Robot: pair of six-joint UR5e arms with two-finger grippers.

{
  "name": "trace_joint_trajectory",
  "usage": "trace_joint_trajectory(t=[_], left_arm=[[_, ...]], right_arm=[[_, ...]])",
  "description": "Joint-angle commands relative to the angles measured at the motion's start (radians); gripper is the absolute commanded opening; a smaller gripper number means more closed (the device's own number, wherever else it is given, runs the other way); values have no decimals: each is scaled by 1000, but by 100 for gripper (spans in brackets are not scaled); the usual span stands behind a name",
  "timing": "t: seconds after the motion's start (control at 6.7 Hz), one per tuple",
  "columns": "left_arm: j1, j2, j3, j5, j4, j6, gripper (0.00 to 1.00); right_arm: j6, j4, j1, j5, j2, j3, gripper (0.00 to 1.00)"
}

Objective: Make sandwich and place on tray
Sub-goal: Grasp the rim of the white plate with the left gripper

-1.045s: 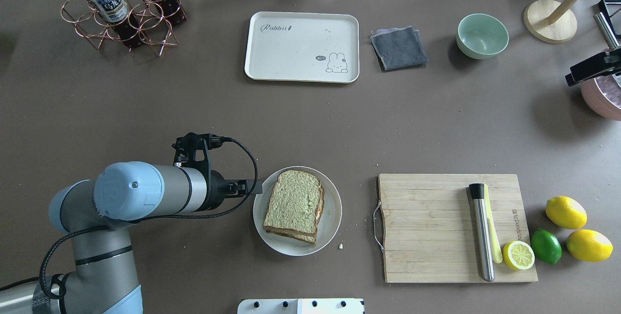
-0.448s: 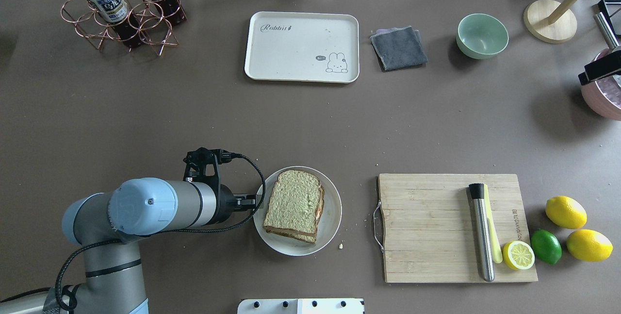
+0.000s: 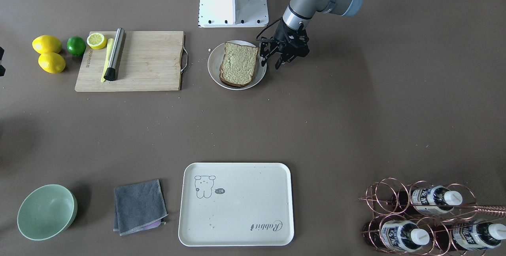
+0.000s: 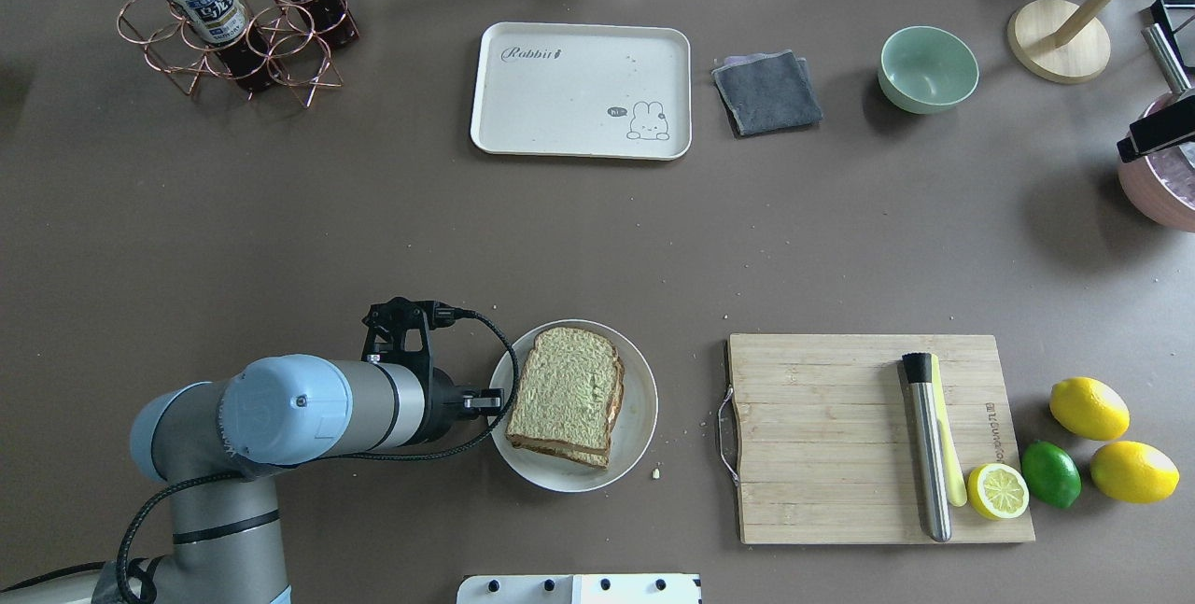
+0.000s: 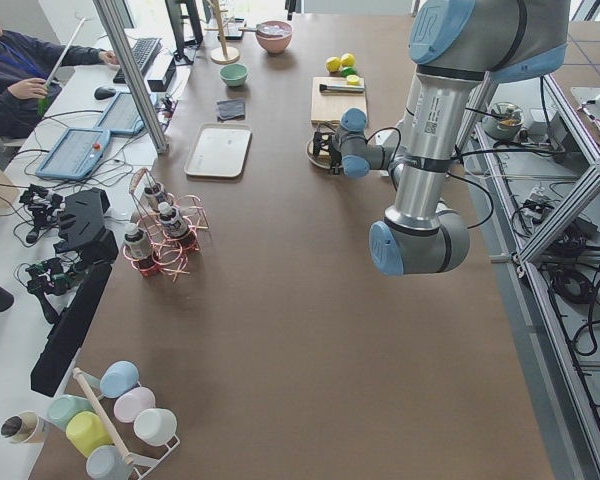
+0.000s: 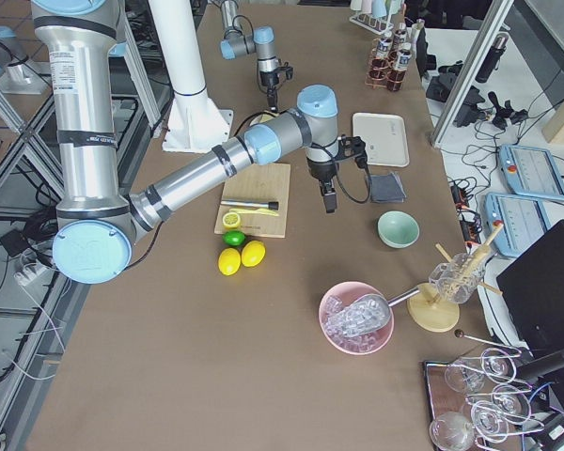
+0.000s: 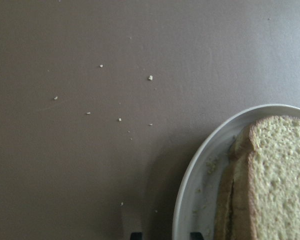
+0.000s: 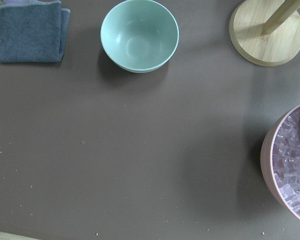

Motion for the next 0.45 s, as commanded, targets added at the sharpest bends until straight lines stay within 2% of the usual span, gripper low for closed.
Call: trace_joint_trajectory(t=[0.0, 0.3], left_arm=[[1, -53, 47, 5, 1, 0, 43], [-1, -55, 54, 4, 1, 2, 30]], right_arm=[[0, 0, 2, 0, 0, -2, 100], [-2, 0, 4, 0, -2, -9, 100]])
